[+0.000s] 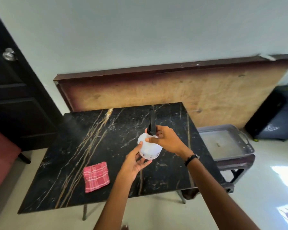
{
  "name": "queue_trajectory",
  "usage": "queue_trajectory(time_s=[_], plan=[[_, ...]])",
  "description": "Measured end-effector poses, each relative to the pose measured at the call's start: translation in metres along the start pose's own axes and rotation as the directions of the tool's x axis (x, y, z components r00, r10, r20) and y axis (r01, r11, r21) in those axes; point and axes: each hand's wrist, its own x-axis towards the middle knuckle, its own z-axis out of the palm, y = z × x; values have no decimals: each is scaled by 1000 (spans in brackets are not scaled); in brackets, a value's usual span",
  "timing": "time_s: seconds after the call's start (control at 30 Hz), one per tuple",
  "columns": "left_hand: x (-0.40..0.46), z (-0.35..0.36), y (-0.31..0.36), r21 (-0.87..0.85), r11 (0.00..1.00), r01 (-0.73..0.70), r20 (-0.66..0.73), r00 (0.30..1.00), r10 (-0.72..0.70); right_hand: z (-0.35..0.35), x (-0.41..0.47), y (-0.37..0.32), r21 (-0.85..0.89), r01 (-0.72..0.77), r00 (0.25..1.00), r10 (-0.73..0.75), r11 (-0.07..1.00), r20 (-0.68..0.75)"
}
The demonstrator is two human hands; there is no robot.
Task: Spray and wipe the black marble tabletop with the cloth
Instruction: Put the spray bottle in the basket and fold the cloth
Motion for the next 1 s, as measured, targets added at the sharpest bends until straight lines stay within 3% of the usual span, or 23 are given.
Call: queue_trajectory(time_s=[0.2,0.43,0.73,1.0], plan=[[12,97,-46,-7,1000,8,54,999,-8,-83,-37,45,-3,-55,983,54,998,-176],[57,187,-89,-11,996,87,121,989,-85,-151,-45,107,-57,-180,890,138,982,-434],[143,287,-133,44,977,210,149,965,-215,-243,-19,203,23,-302,864,284,953,-417],[206,322,-170,262,936,234,80,962,-263,-274,2,292,-3,-317,892,297,948,-341]])
